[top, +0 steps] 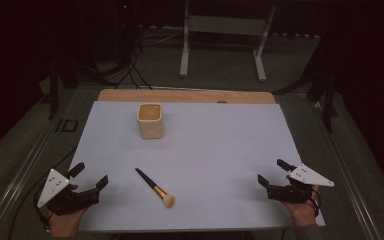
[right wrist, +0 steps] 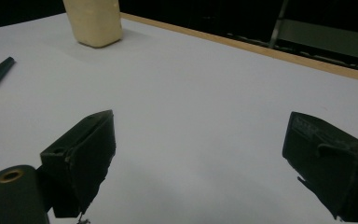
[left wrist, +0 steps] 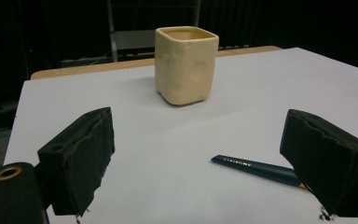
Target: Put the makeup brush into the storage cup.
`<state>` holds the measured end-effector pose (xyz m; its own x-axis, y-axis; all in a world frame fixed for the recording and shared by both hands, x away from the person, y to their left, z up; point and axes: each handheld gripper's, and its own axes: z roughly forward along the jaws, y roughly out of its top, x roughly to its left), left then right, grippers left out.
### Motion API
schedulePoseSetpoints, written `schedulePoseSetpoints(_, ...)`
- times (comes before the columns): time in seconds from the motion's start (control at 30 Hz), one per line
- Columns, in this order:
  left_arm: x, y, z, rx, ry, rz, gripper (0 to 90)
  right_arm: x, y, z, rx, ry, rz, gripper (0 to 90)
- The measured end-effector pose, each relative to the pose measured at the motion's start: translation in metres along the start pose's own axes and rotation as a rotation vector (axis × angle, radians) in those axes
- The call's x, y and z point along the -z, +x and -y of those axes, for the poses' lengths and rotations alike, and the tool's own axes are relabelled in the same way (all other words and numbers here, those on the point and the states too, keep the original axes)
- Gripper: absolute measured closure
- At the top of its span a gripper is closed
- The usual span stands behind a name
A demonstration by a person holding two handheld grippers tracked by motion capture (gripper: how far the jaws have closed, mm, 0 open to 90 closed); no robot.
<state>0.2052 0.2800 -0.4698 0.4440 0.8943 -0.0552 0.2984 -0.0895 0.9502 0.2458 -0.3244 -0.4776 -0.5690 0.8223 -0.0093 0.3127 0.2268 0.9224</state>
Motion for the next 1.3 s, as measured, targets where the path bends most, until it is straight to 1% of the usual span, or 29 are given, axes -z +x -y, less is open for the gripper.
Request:
schedulePoseSetpoints(0.1, 0.000, -0.002, 0.000, -0.008, 0.001, 0.003, 11.0, 0.000, 0.001, 0.000, 0.004, 0.001, -0.004, 9.3)
schedulePoseSetpoints(0.27, 0.000, -0.001, 0.000, -0.004, -0.001, 0.009, 10.9, -0.001, 0.001, 0.000, 0.008, 0.003, -0.007, 9.4)
schedulePoseSetpoints(0.43, 0.001, -0.002, 0.000, -0.002, -0.001, 0.012, 10.9, -0.001, 0.000, 0.000, 0.002, 0.002, -0.009, 9.3)
schedulePoseSetpoints(0.57, 0.003, -0.004, 0.000, 0.008, -0.008, 0.017, 10.9, -0.001, 0.000, 0.000, -0.001, 0.000, -0.012, 9.3)
schedulePoseSetpoints(0.63, 0.005, -0.004, -0.002, 0.024, -0.024, 0.021, 10.9, 0.000, 0.000, 0.000, -0.004, -0.003, -0.014, 9.3)
schedulePoseSetpoints(0.67, 0.005, -0.004, -0.002, 0.024, -0.024, 0.021, 10.9, 0.000, 0.000, 0.000, -0.004, -0.003, -0.014, 9.3)
schedulePoseSetpoints(0.7, 0.008, -0.003, -0.004, 0.037, -0.040, 0.026, 11.0, -0.001, 0.000, 0.000, -0.005, -0.002, -0.013, 9.4)
schedulePoseSetpoints(0.73, 0.008, -0.002, -0.005, 0.043, -0.043, 0.029, 11.0, 0.000, 0.000, 0.000, -0.006, -0.003, -0.013, 9.4)
schedulePoseSetpoints(0.83, 0.009, -0.002, -0.008, 0.044, -0.051, 0.033, 11.1, 0.000, 0.000, -0.001, -0.006, -0.005, -0.012, 9.3)
schedulePoseSetpoints(0.87, 0.010, -0.003, -0.010, 0.038, -0.054, 0.039, 11.1, 0.000, 0.000, -0.001, -0.007, -0.008, -0.011, 9.4)
schedulePoseSetpoints(0.9, 0.010, -0.006, -0.013, 0.021, -0.051, 0.045, 11.1, 0.000, 0.000, 0.000, -0.007, -0.008, -0.011, 9.3)
schedulePoseSetpoints(0.93, 0.010, -0.006, -0.013, 0.021, -0.051, 0.045, 11.1, 0.000, 0.000, 0.000, -0.007, -0.008, -0.011, 9.3)
schedulePoseSetpoints(0.97, 0.009, -0.008, -0.016, 0.013, -0.050, 0.059, 11.1, 0.000, 0.000, 0.000, -0.008, -0.006, -0.010, 9.4)
schedulePoseSetpoints(1.0, 0.009, -0.008, -0.016, 0.013, -0.050, 0.059, 11.2, 0.000, 0.000, 0.000, -0.007, -0.005, -0.009, 9.3)
schedulePoseSetpoints(1.03, 0.008, -0.010, -0.018, 0.000, -0.045, 0.068, 11.1, 0.001, 0.000, 0.000, -0.008, -0.004, -0.009, 9.3)
schedulePoseSetpoints(1.2, 0.006, -0.010, -0.023, -0.016, -0.041, 0.082, 11.1, 0.001, -0.001, 0.000, -0.009, -0.005, -0.011, 9.4)
schedulePoseSetpoints(1.23, 0.005, -0.009, -0.027, -0.019, -0.040, 0.095, 11.1, 0.001, -0.001, 0.000, -0.010, -0.004, -0.011, 9.4)
schedulePoseSetpoints(1.3, 0.003, -0.009, -0.031, -0.031, -0.038, 0.102, 11.1, 0.000, -0.001, 0.000, -0.011, -0.002, -0.012, 9.3)
